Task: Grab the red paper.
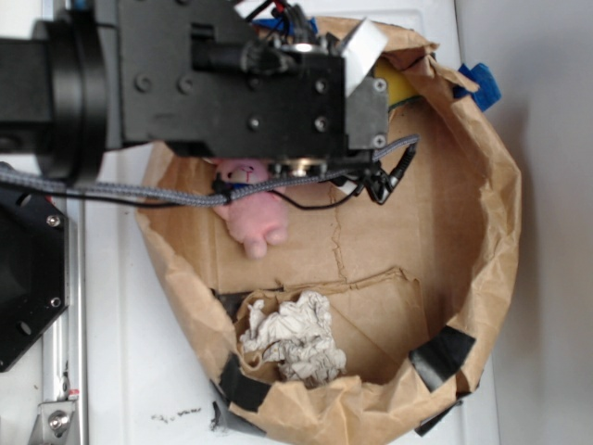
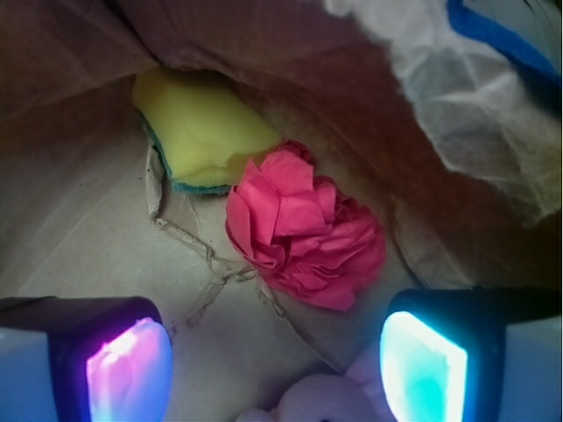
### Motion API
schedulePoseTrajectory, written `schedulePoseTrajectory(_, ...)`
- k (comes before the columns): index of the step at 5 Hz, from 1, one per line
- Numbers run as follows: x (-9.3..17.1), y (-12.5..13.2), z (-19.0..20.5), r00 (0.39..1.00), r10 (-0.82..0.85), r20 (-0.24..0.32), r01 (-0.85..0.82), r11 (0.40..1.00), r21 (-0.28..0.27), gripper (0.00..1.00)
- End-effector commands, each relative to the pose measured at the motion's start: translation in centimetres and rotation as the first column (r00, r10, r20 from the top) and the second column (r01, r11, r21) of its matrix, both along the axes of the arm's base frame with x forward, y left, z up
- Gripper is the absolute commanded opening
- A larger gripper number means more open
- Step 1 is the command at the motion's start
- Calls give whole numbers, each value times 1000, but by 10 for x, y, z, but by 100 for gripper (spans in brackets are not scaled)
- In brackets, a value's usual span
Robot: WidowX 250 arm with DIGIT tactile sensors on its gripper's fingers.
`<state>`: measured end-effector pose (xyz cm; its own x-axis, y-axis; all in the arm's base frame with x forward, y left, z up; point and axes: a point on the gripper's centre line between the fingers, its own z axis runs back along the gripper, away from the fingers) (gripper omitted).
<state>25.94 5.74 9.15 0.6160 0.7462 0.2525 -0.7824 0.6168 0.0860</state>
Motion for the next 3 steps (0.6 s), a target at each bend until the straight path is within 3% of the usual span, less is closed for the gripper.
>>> schedulePoseTrajectory(1, 2, 11, 14, 998, 30, 48, -31, 1000, 7, 100)
schedulePoseTrajectory(2, 2, 11, 14, 998, 30, 48, -31, 1000, 7, 100)
schedulePoseTrajectory(3, 16, 11, -8, 998, 54, 32, -56, 997, 58, 100)
